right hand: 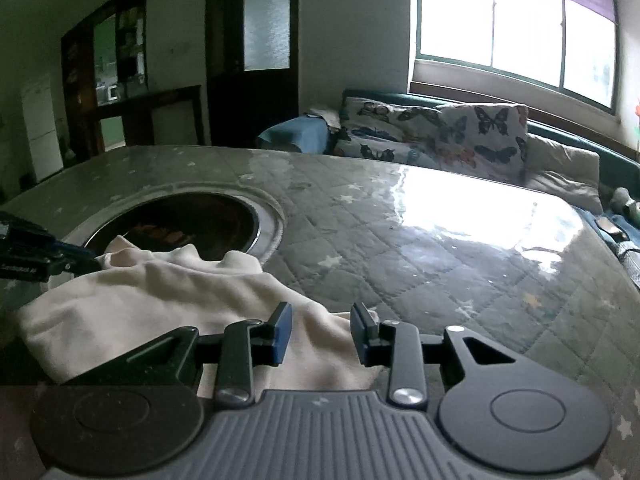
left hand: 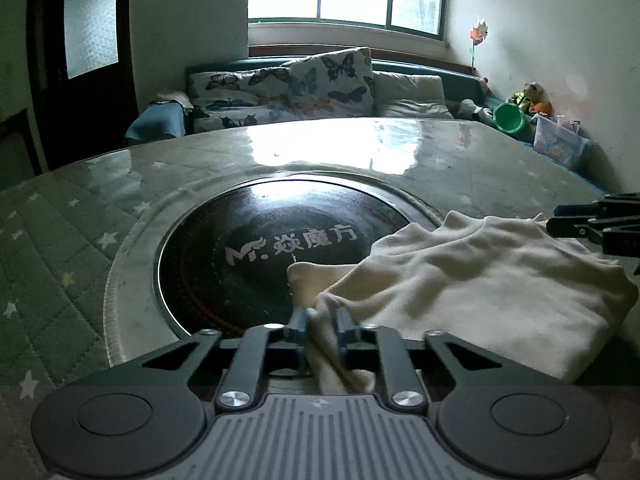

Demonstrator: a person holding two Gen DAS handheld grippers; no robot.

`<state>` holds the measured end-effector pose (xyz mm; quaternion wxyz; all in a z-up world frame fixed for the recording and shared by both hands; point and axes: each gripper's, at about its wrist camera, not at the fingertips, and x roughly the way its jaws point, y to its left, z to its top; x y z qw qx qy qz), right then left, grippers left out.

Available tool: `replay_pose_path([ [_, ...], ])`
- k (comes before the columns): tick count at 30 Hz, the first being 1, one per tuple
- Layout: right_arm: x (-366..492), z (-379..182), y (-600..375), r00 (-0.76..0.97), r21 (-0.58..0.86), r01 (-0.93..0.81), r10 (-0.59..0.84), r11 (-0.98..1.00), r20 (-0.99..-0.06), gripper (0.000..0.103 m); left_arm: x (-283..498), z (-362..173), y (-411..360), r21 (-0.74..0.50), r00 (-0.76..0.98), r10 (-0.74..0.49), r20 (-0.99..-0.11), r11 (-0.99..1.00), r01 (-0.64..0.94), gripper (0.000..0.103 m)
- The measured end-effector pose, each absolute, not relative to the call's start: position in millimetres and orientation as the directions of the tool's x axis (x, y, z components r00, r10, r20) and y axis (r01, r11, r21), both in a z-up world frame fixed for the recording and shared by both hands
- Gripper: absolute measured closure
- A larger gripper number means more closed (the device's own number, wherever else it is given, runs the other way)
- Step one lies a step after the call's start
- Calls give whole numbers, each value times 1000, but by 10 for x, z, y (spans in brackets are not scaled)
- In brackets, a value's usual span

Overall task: Fold clothes
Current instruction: 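Release the left gripper and press the folded sweatshirt flat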

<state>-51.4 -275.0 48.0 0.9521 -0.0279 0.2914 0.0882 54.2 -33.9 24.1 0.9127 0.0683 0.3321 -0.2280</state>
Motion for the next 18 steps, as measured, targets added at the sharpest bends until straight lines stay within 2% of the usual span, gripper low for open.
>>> replay_pose_path([
  [2,-497,457,-2739,811,-8,-183,146,983,-567,65,530,265,-344,-16,686,-363,-631,890,456,97],
  [10,-517,402,-2704,808,-64,-174,105,983,-579,65,497,319,-420,95,739,-298,-605,894,438,98],
  [14,-681,512,-2644,826,-66,-201,133,977,-548,64,488,322,-406,96,738,-284,-613,900,426,96],
  [18,-842,546,-2551,829,-57,-239,173,969,-532,64,364,455,-405,83,753,-304,-584,900,428,96],
])
